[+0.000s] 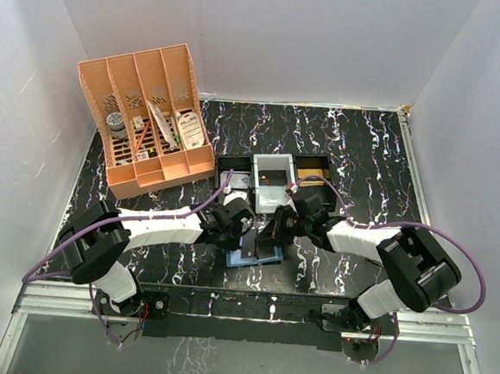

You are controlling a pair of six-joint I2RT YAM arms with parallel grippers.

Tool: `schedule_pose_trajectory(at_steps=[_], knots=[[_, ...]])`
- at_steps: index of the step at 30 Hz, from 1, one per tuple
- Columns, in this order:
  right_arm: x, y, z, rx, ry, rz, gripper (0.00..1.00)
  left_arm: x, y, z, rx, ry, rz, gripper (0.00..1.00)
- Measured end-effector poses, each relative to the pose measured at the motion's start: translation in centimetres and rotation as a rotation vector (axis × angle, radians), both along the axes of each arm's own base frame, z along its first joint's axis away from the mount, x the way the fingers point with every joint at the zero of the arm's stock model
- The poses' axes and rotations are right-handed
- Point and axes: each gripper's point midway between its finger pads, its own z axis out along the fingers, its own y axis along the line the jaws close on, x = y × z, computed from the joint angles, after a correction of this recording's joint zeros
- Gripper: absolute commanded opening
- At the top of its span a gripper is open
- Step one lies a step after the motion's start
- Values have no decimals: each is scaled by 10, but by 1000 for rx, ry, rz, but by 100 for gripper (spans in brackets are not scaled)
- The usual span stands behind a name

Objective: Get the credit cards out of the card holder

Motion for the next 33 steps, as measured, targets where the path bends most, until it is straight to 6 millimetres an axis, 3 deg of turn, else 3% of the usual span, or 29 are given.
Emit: schedule_pose_trajectory(at_steps=[6, 10, 13, 16, 18, 24, 33], knots=[[2, -4, 3, 13, -16, 21, 0, 0, 4, 0, 20, -1, -7, 0], [4, -7, 3, 10, -17, 14, 0, -2, 7, 2, 31, 0, -6, 17], [5, -7, 2, 9, -15, 11, 0, -3, 10, 7, 30, -3, -13, 23], [3, -9, 0, 8, -11, 10, 0, -3, 10, 17, 11, -18, -14, 38], [2, -9, -1, 8, -7, 12, 0, -1, 7, 30, -28, -47, -16, 42], [-3, -3, 1, 47, -1, 61, 0, 10, -11, 71, -165, -138, -23, 40], [-20, 10, -7, 118, 48, 216, 0, 10, -14, 69, -183, -125, -5, 33]])
